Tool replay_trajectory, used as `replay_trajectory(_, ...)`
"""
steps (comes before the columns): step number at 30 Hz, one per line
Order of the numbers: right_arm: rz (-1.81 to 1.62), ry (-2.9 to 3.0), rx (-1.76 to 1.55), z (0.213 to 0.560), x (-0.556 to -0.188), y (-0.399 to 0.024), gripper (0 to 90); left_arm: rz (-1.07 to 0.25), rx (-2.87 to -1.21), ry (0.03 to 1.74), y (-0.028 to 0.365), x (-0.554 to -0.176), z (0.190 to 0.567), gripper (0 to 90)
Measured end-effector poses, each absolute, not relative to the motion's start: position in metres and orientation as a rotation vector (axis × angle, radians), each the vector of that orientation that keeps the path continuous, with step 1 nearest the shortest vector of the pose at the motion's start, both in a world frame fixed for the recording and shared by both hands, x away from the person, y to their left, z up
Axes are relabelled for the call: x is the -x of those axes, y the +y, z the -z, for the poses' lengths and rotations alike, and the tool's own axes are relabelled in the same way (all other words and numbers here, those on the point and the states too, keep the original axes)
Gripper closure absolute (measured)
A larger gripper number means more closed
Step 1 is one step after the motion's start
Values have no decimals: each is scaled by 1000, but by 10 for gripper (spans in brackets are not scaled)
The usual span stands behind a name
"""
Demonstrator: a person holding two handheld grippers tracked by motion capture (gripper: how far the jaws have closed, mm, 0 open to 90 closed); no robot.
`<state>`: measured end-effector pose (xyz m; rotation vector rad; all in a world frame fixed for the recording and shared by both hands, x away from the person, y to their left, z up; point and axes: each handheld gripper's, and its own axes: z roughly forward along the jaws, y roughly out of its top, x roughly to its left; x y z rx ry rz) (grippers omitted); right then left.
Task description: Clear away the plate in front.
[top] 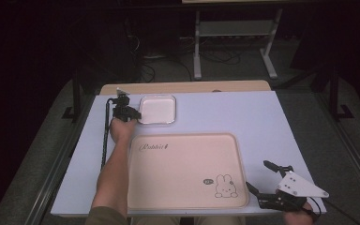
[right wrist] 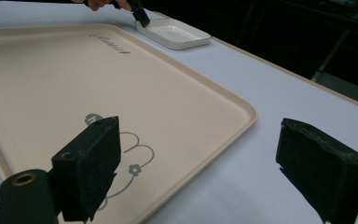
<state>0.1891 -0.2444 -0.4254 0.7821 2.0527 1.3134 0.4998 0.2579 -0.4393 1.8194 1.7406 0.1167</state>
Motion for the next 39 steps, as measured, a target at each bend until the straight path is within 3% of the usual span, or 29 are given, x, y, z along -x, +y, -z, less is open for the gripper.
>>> replay_trajectory(3, -1315, 2052, -780, 425, -189, -244, 130, -33, -1751, 1733, 260, -501, 443, 887)
replay_trajectory(10, -1314, 2055, -779, 425, -189, -244, 130, -15, -1718, 1725, 259, -501, 443, 889)
replay_trajectory(39, -1306, 2058, -772, 425, -188, -243, 129, -66, -1633, 1661, 267, -481, 400, 889)
